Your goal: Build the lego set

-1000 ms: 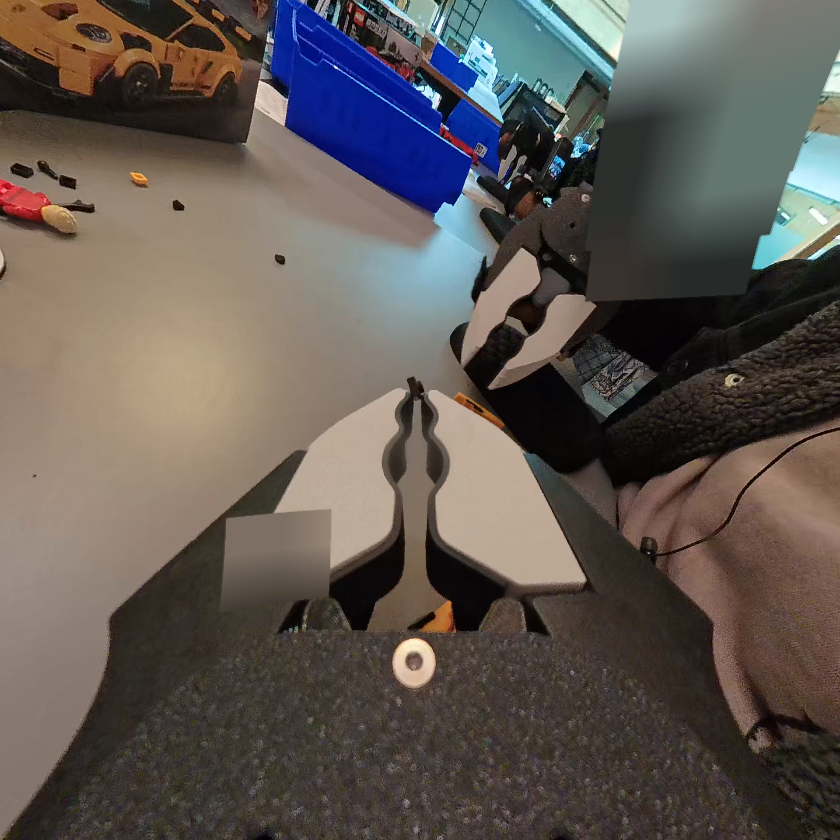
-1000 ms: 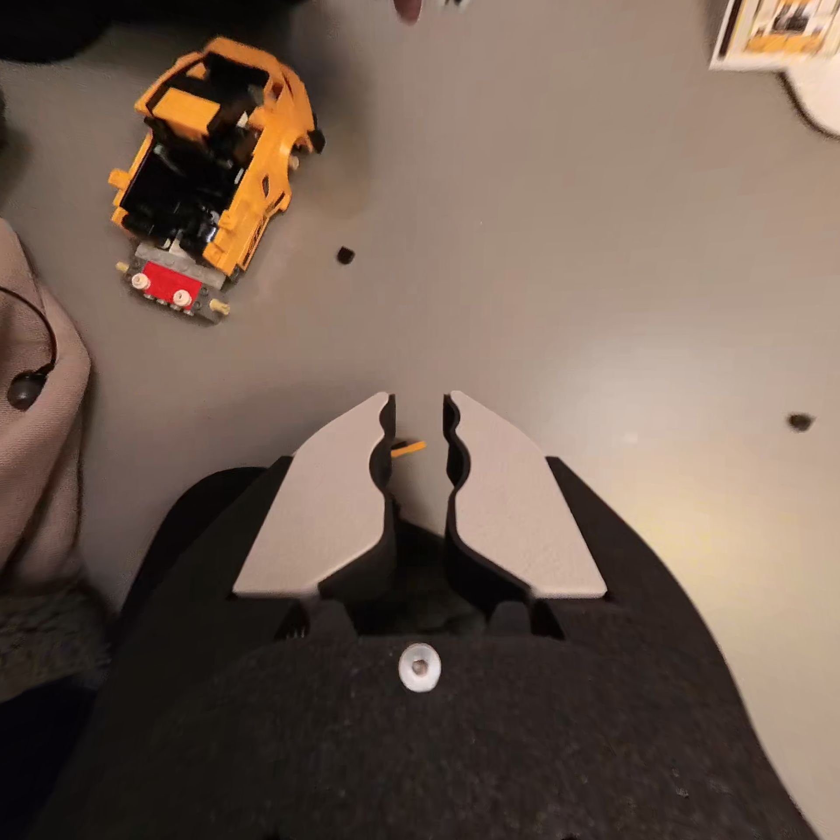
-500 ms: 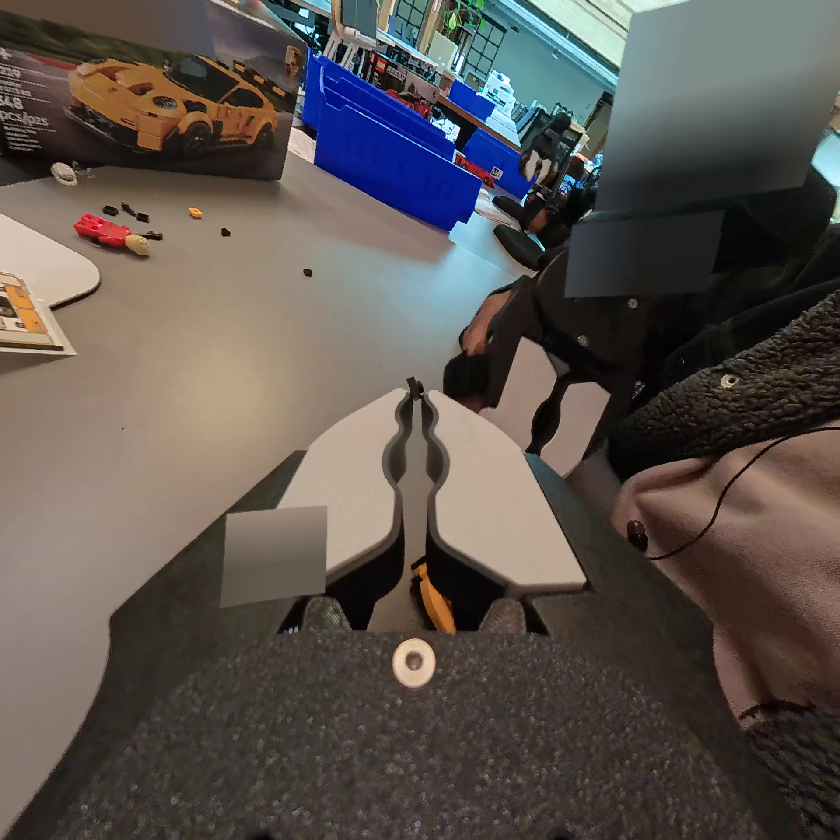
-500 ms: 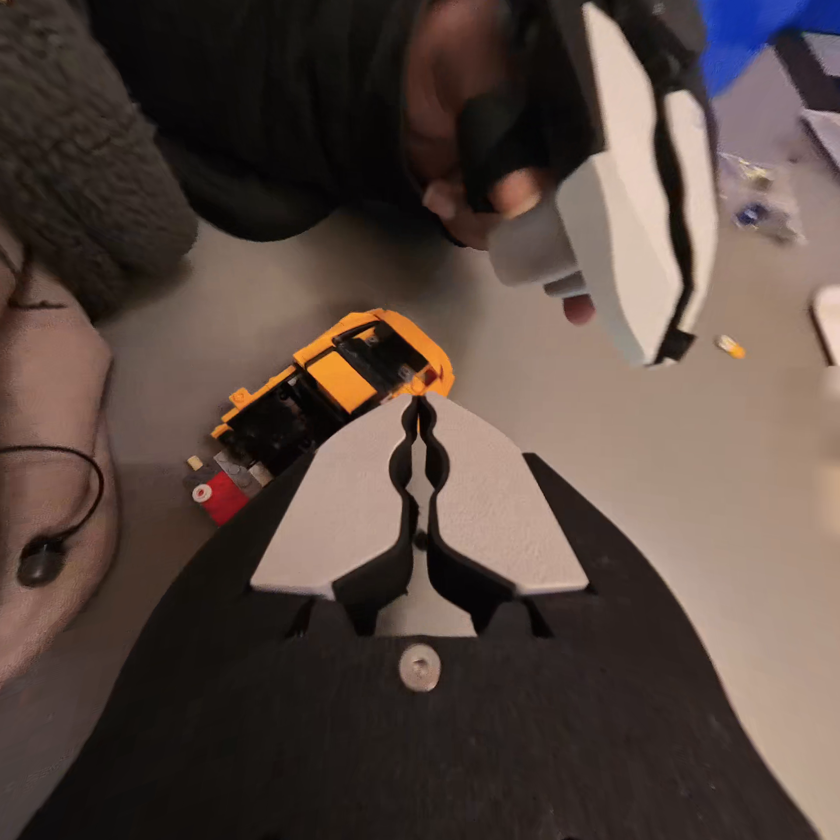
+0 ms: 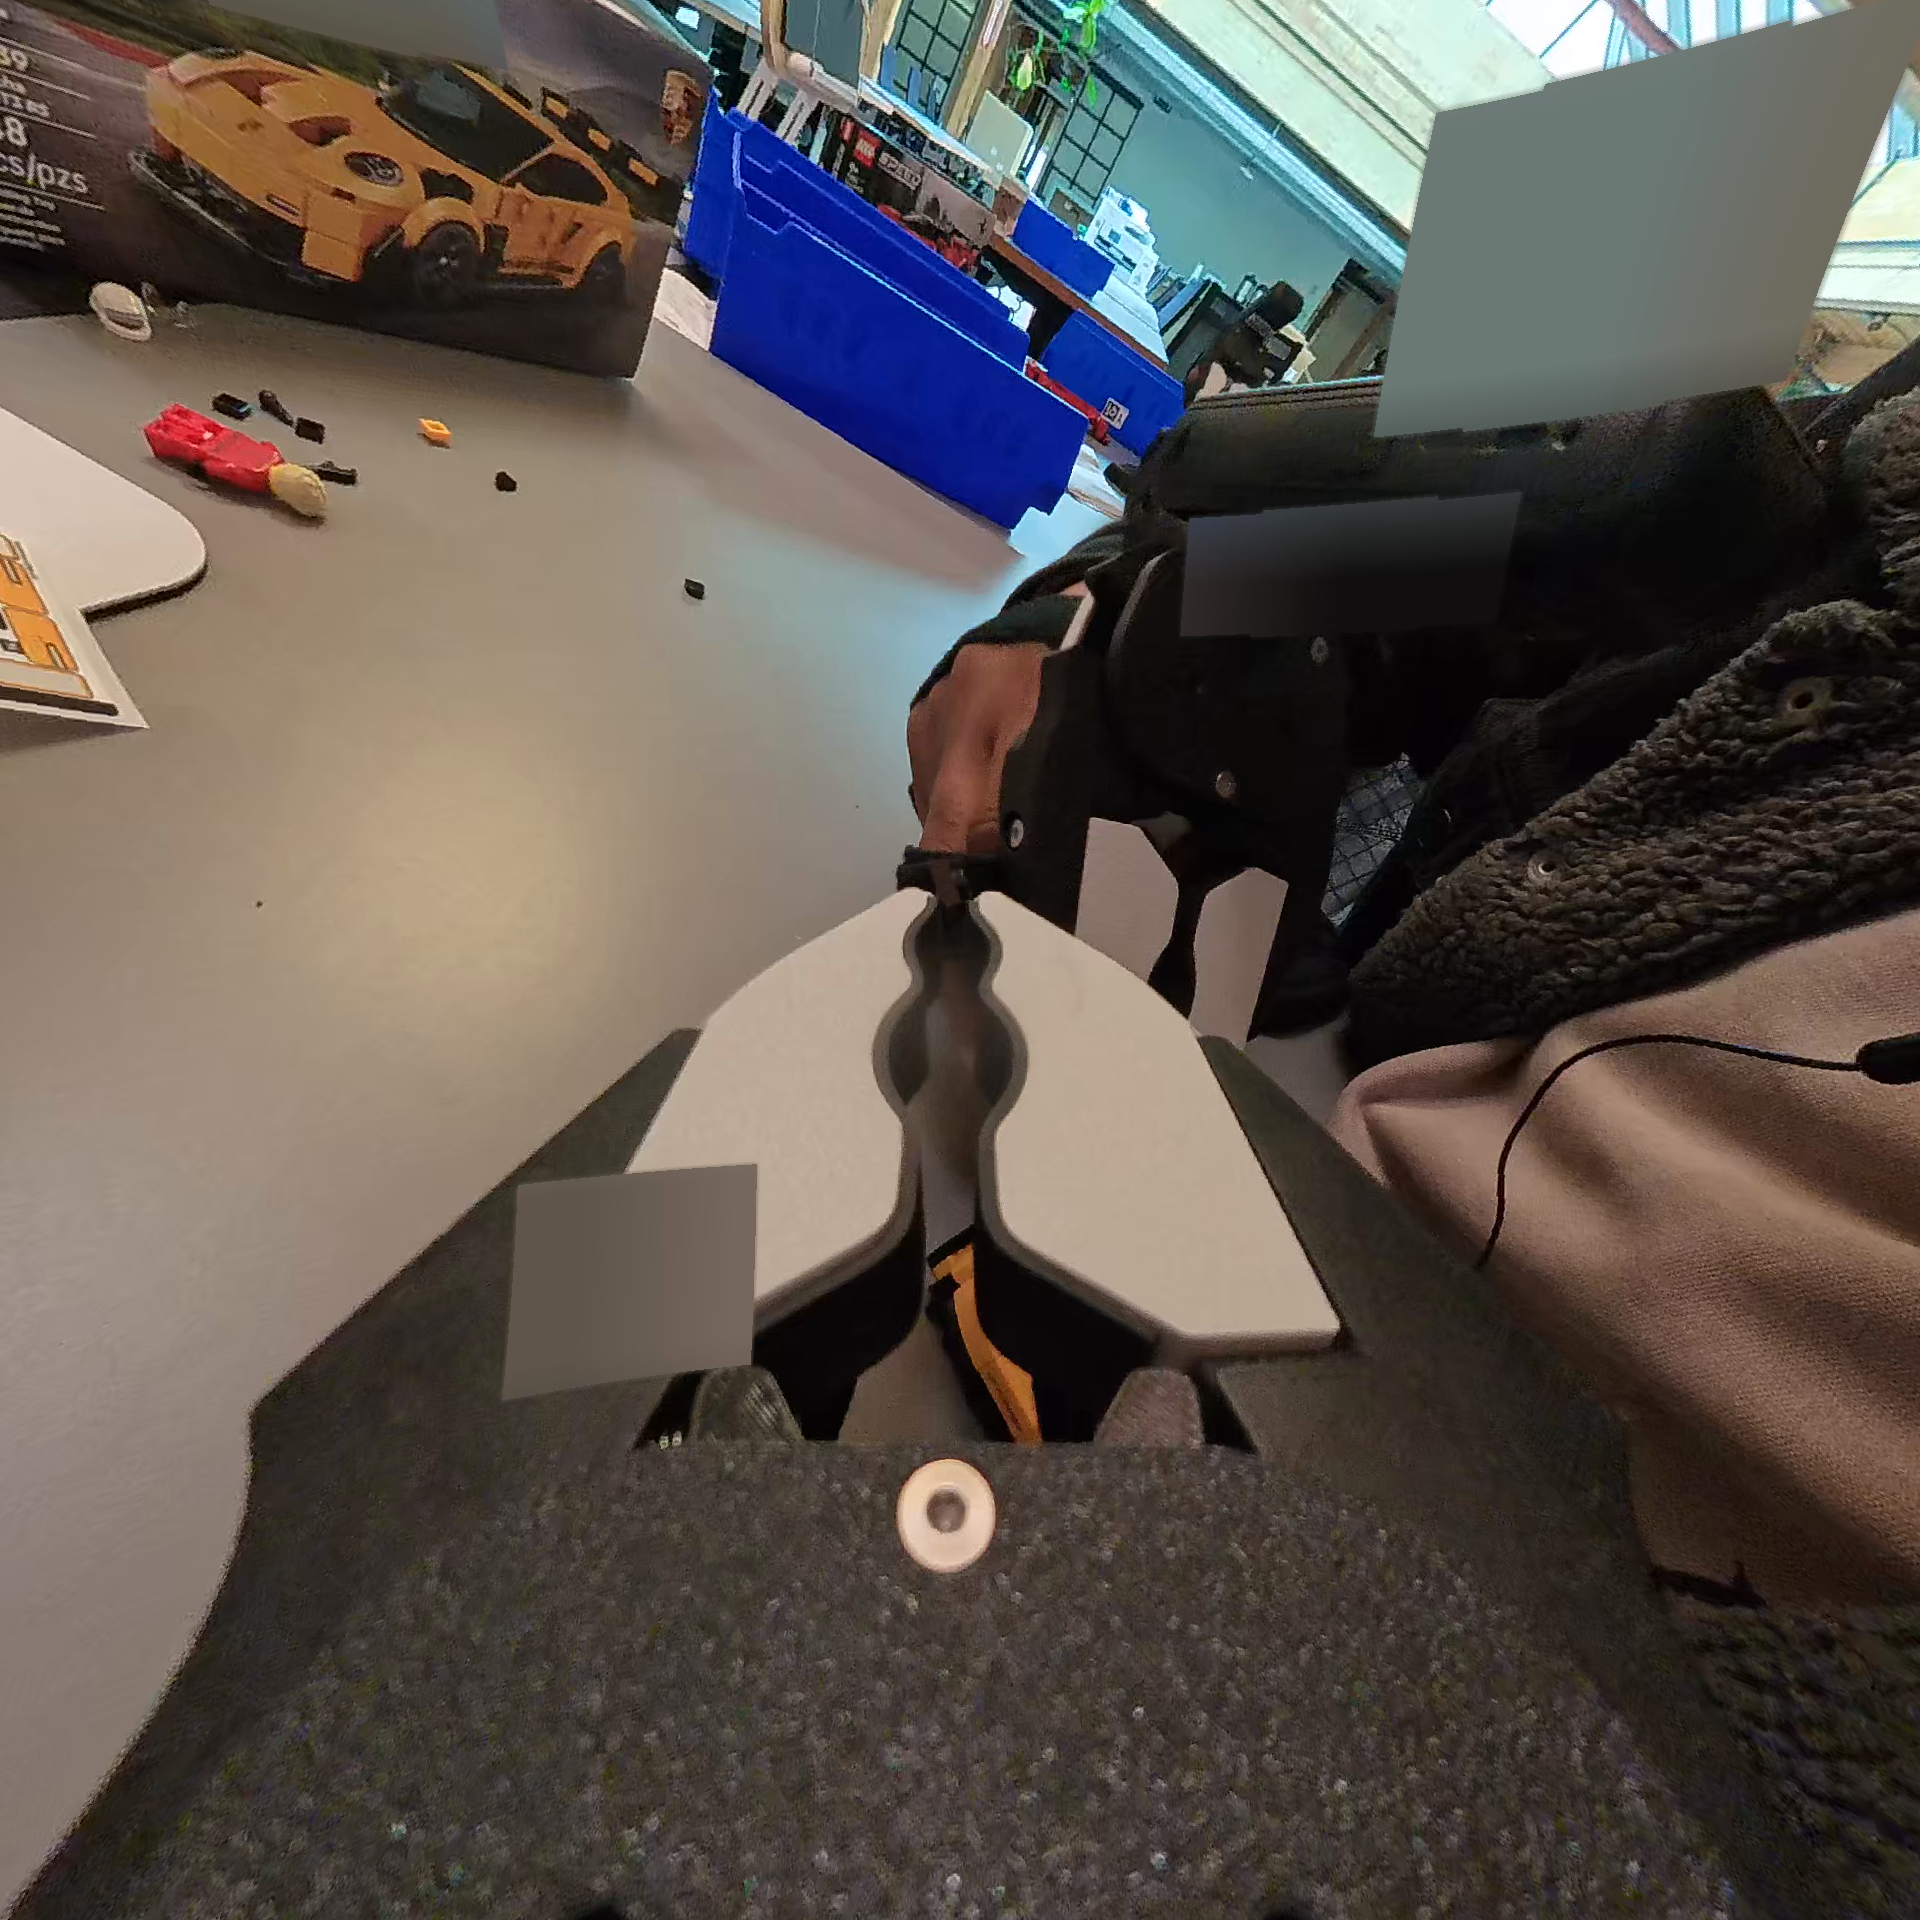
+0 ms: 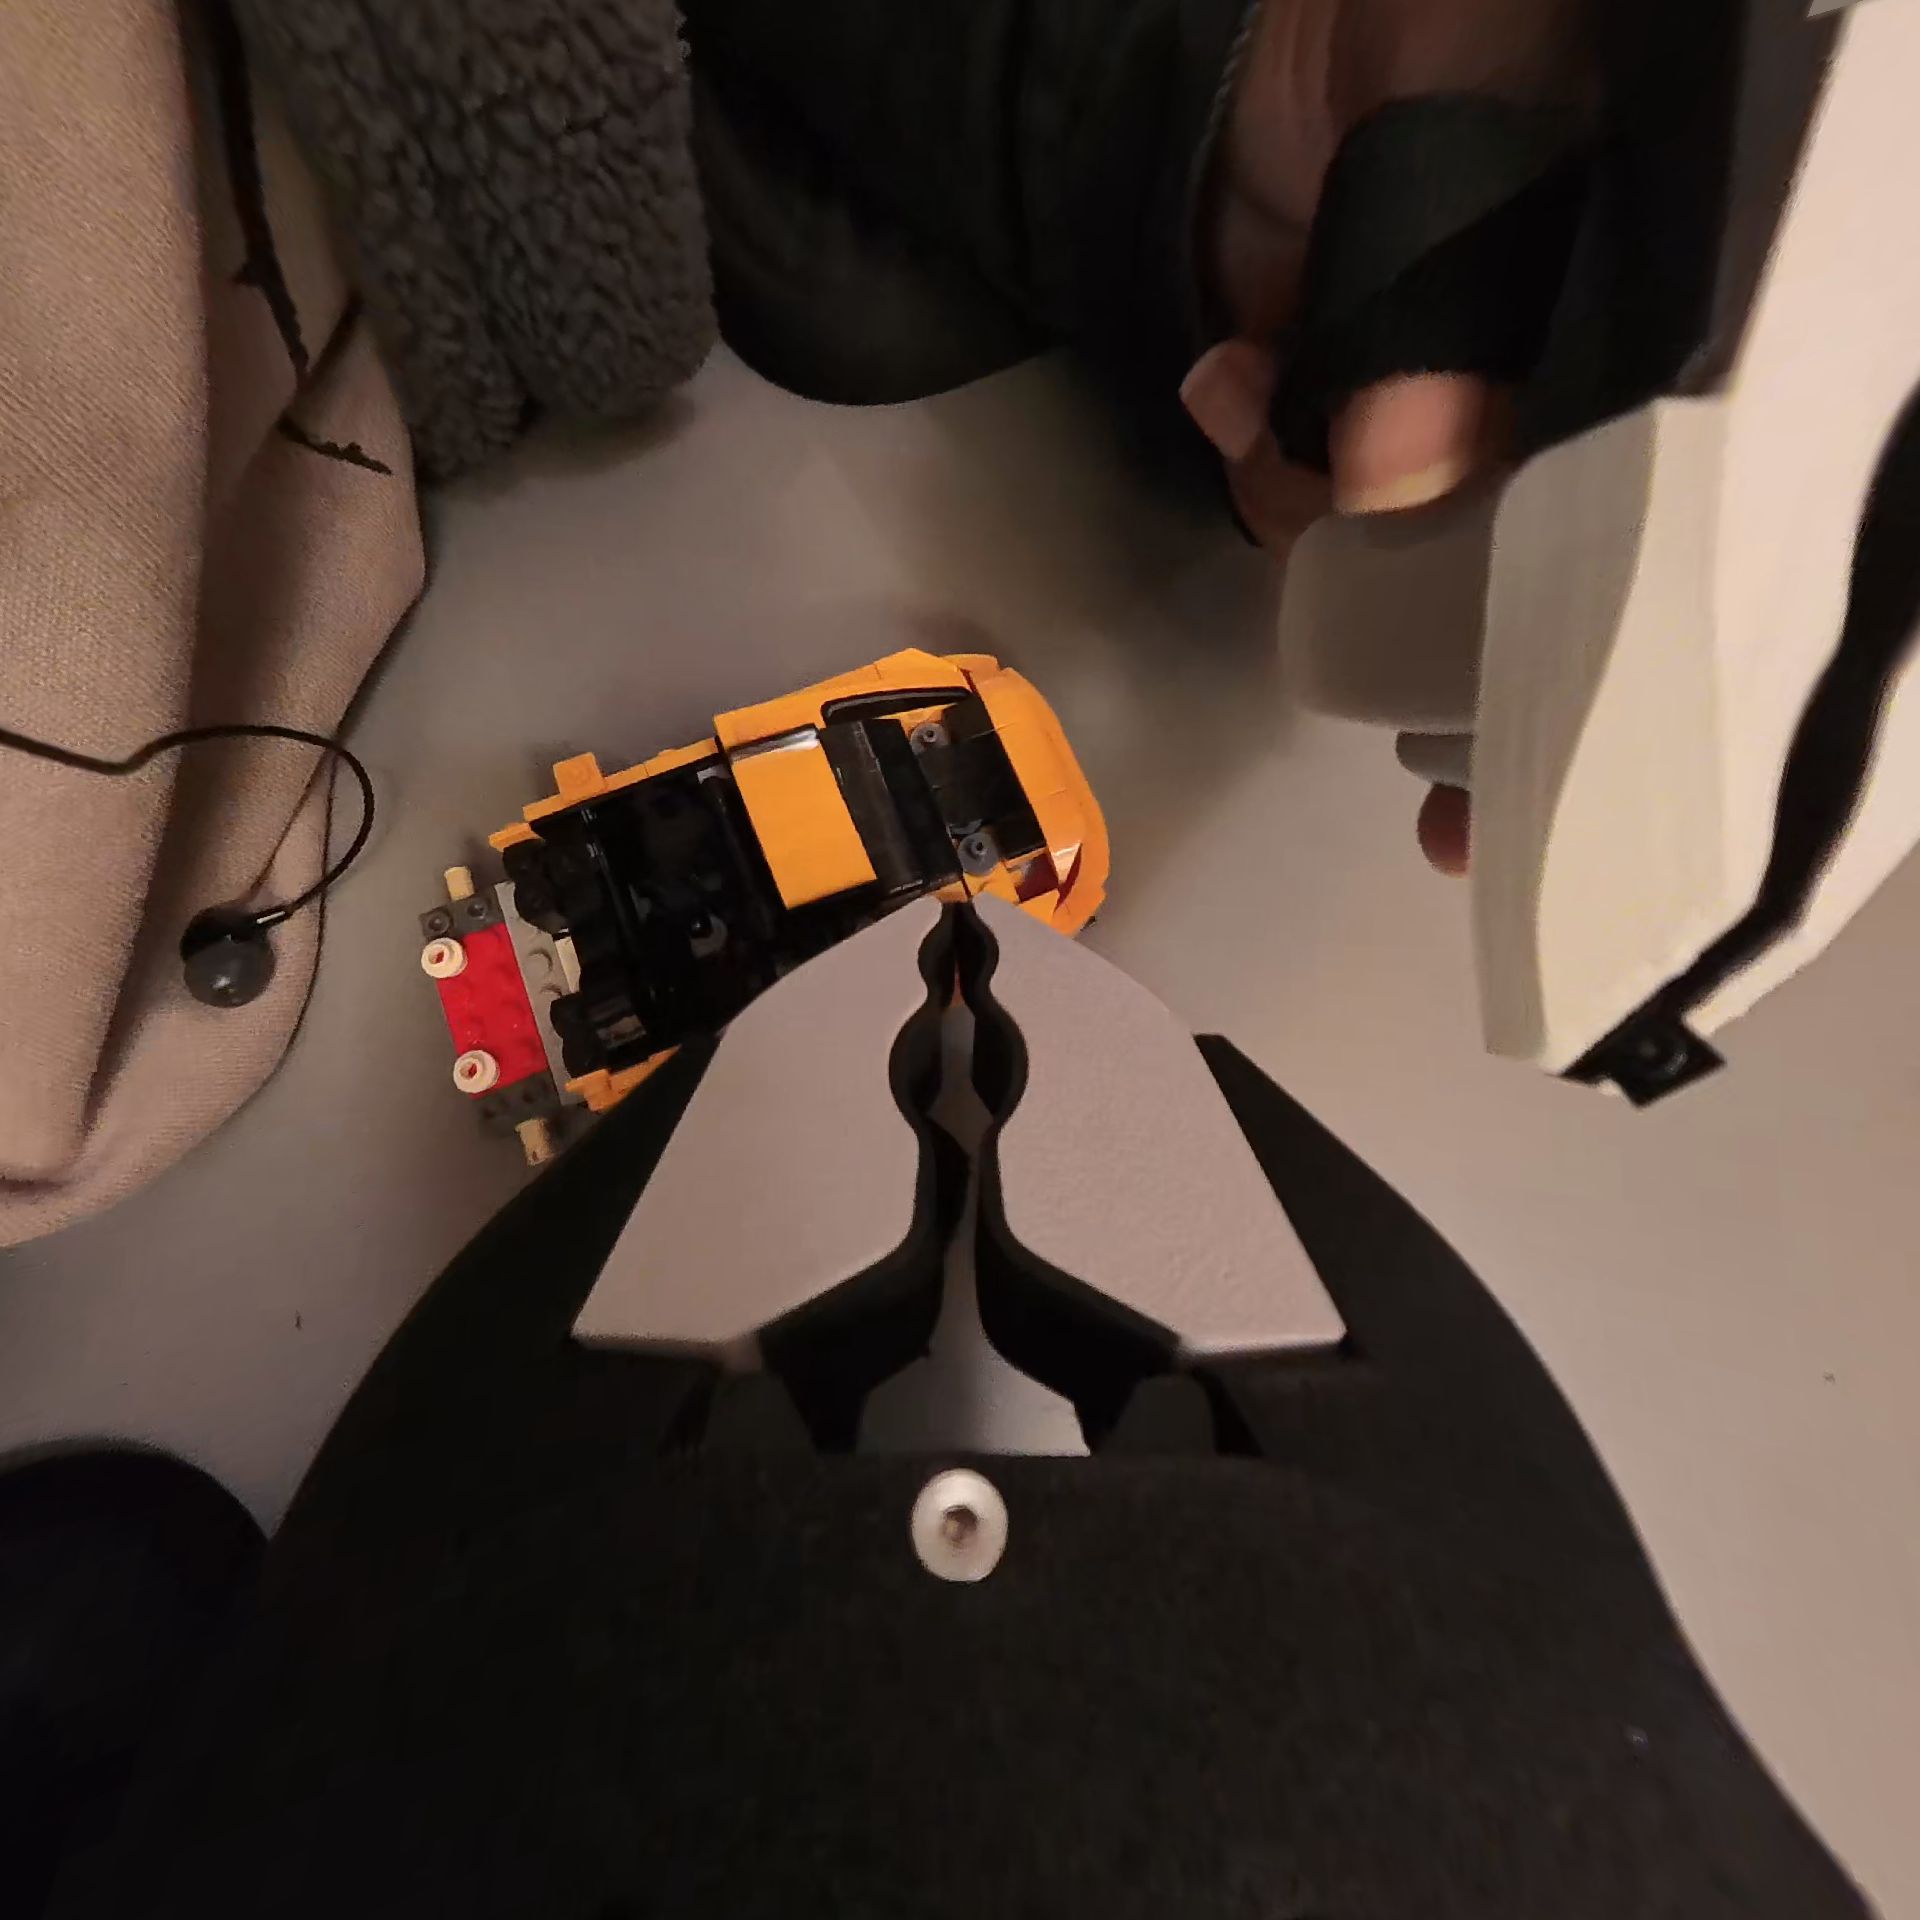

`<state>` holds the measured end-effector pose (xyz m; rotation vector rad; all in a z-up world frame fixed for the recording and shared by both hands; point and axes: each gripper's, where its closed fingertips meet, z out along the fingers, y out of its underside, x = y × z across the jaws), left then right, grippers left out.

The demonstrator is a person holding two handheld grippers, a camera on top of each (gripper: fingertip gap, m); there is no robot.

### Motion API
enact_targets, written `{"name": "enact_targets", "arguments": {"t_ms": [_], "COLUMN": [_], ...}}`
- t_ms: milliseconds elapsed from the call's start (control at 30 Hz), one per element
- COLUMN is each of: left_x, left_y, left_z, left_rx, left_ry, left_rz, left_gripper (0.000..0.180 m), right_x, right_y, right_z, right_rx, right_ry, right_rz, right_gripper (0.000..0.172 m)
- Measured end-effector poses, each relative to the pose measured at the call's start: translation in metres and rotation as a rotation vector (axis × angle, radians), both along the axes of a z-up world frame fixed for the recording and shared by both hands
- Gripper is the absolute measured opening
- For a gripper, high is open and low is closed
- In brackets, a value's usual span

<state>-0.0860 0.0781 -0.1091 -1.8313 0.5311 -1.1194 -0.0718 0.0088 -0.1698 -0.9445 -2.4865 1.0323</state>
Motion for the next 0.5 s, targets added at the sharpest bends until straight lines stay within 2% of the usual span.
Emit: {"name": "enact_targets", "arguments": {"t_ms": [500], "left_x": [0.005], "left_y": [0.001], "left_z": [-0.016], "left_rx": [-0.102], "left_ry": [-0.012], "left_rz": [0.008], "left_gripper": [0.003], "right_x": [0.000], "right_y": [-0.009], "right_z": [0.000], "right_rx": [0.263], "right_ry": [0.072], "right_rz": [0.167], "right_gripper": [0.000]}}
